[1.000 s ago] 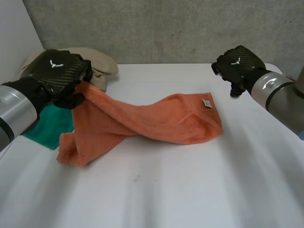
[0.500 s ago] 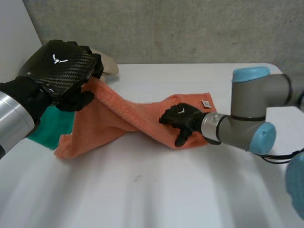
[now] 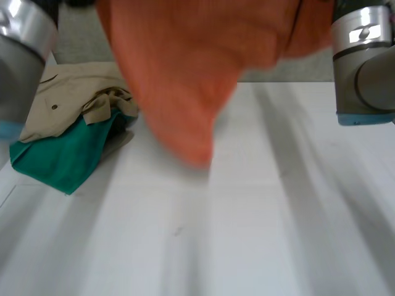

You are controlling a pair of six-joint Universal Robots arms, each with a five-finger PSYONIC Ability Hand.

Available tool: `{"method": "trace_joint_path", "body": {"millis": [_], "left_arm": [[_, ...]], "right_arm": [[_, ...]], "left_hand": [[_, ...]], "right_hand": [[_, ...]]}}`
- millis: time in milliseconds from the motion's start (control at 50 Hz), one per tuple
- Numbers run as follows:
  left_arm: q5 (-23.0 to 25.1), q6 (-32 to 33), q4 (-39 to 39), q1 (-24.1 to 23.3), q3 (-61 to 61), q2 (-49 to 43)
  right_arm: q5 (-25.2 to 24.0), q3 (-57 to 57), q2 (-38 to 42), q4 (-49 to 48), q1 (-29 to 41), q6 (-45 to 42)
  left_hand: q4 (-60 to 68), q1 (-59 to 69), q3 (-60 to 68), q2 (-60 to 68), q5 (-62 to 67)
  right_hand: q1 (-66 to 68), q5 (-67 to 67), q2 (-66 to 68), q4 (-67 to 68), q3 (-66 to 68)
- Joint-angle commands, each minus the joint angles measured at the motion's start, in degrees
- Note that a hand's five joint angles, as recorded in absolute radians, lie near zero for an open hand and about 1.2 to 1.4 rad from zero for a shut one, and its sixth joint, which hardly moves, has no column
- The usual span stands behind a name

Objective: Fold the laundry.

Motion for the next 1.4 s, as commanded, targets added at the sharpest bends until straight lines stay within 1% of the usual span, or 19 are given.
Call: {"method": "trace_joint_path", "body": {"millis": [20,160,220,240,300,380,460,480,500,540,560,600,700,820,860,940,1140,1300,1400], "left_arm": [[-2.7,-2.7,3.7,-3.5,1.0,-0.5],[-2.4,0.2,1.2,-5.9,-15.2,0.5],[-2.0,0.9,1.8,-7.7,-23.5,-0.1],[-2.0,1.1,1.9,-8.0,-24.8,-0.3],[-1.8,1.2,2.6,-9.4,-31.1,-2.6],[-1.8,1.8,2.3,-10.0,-35.9,-6.0],[-1.8,2.5,-0.7,-9.9,-37.8,-8.1],[-1.8,2.4,-1.7,-9.8,-38.0,-8.1],[-1.6,2.1,-4.3,-9.7,-38.0,-7.7],[-1.5,2.0,-6.8,-9.5,-37.9,-6.9],[-1.2,2.1,-9.6,-9.3,-37.3,-5.9],[-0.7,2.2,-12.5,-9.2,-36.7,-4.7],[1.9,2.2,-18.6,-5.8,-34.6,1.1],[7.6,2.6,-16.6,0.6,-31.3,2.3],[10.6,2.8,-15.7,2.7,-29.1,0.7],[13.3,4.3,-16.5,5.1,-25.5,-3.3],[10.7,8.8,-24.6,8.1,-24.7,-9.1],[7.1,6.5,-24.2,8.8,-27.8,-7.7],[6.6,5.0,-23.4,9.1,-30.1,-6.9]], "right_arm": [[-0.6,-0.8,0.7,4.2,-2.8,0.7],[-3.1,4.9,1.1,10.5,-6.3,2.2],[-7.1,10.7,1.1,14.4,-7.0,1.7],[-10.1,13.8,1.1,17.1,-7.1,0.6],[-13.8,19.4,1.5,21.8,-7.4,-3.1],[-16.2,25.1,2.6,28.3,-7.5,-9.9],[-16.3,27.8,3.4,33.2,-8.1,-14.7],[-16.2,27.9,3.5,33.8,-8.3,-15.1],[-16.0,28.0,3.6,34.1,-8.4,-15.2],[-15.6,28.4,3.4,34.4,-9.0,-15.2],[-15.3,28.5,3.4,34.3,-9.2,-15.1],[-14.8,28.6,2.9,34.3,-9.7,-14.7],[-14.4,29.0,1.6,34.4,-10.4,-13.0],[-14.6,31.0,0.9,33.6,-10.1,-11.0],[-14.5,31.5,0.9,33.3,-9.9,-10.9],[-14.5,32.2,1.2,32.3,-9.3,-11.2],[-14.4,32.5,1.8,32.0,-9.2,-11.6],[-14.3,32.4,2.3,32.0,-8.6,-11.8],[-13.8,32.4,2.3,31.9,-8.7,-11.9]], "left_hand": [[11.1,13.0,11.8,11.3,14.6],[11.1,13.0,11.8,11.3,14.6],[11.1,13.0,11.8,11.3,14.6],[11.1,13.0,11.8,11.3,14.6],[11.1,13.0,11.8,11.3,14.6],[11.1,13.0,11.8,11.3,14.6],[11.1,13.0,11.8,11.3,14.6],[5.7,7.7,6.4,6.0,9.3],[-5.8,-3.9,-5.1,-5.5,-2.3],[-15.1,-13.2,-14.4,-14.9,-11.6],[-27.0,-25.1,-26.3,-26.7,-23.4],[-38.7,-36.7,-38.0,-38.4,-35.1],[-46.3,-44.4,-45.6,-46.0,-42.7],[-45.6,-43.7,-44.9,-45.4,-42.1],[-45.3,-43.4,-44.6,-45.0,-41.7],[-44.8,-42.9,-44.1,-44.5,-41.2],[-44.4,-42.5,-43.7,-44.2,-40.9],[-43.8,-41.8,-43.1,-43.5,-40.2],[-41.4,-39.5,-40.7,-41.2,-37.9]], "right_hand": [[17.9,13.7,12.5,11.3,11.8],[17.9,13.7,12.5,11.3,11.8],[17.9,13.7,12.5,11.3,11.8],[17.9,13.7,12.5,11.3,11.8],[17.9,13.7,12.5,11.3,11.8],[17.9,13.7,12.5,11.3,11.8],[17.9,13.7,12.5,11.3,11.8],[17.9,13.7,12.5,11.3,11.8],[17.9,13.7,12.5,11.3,11.8],[17.9,13.7,12.5,11.3,11.8],[17.9,13.7,12.5,11.3,11.8],[17.9,13.7,12.5,11.3,11.8],[17.9,13.7,12.5,11.3,11.8],[17.9,13.7,12.5,11.3,11.8],[17.9,13.7,12.5,11.3,11.8],[17.9,13.7,12.5,11.3,11.8],[17.9,13.7,12.5,11.3,11.8],[17.9,13.7,12.5,11.3,11.8],[17.9,13.7,12.5,11.3,11.8]]}}
